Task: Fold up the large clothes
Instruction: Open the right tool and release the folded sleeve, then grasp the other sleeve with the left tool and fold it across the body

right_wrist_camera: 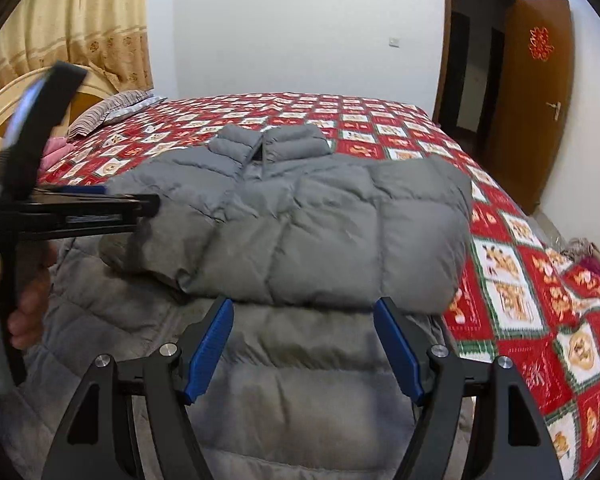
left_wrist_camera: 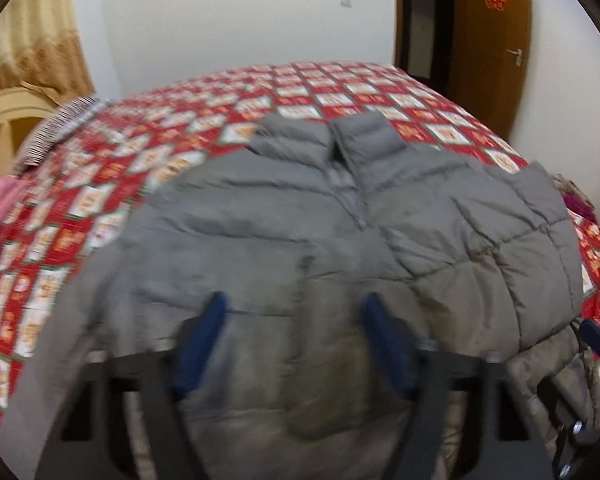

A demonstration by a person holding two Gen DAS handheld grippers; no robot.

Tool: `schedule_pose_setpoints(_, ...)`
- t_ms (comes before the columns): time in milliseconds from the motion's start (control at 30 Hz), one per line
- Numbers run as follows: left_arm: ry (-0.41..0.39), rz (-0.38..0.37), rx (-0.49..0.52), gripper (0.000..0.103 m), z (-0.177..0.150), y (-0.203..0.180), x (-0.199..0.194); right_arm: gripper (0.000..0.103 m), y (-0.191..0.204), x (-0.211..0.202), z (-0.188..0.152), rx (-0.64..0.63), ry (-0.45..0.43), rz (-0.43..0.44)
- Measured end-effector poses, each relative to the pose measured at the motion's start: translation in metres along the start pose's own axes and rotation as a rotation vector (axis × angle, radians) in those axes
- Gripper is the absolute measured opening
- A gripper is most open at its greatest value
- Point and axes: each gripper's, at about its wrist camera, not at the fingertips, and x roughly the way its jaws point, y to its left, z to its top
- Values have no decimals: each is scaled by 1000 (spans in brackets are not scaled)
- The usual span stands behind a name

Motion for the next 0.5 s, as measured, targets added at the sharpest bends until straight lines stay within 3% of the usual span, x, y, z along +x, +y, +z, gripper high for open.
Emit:
schedule_pose_setpoints(33, 17, -32, -5, 24, -1, -2, 5, 73, -1, 1, -4, 1, 5, 3)
schedule_pose_setpoints(67, 26, -33, -3, 19, -2, -3, 6, 73, -1, 3, -6, -1, 11, 3)
schedule_pose_setpoints(333, -94, 140, 11, 14, -19, 35, -34, 73, -13, 10, -31, 31, 46, -6)
schedule_pose_setpoints(500, -74, 226, 42, 14, -33, 52, -19, 73, -14, 13, -36, 29, 67, -7)
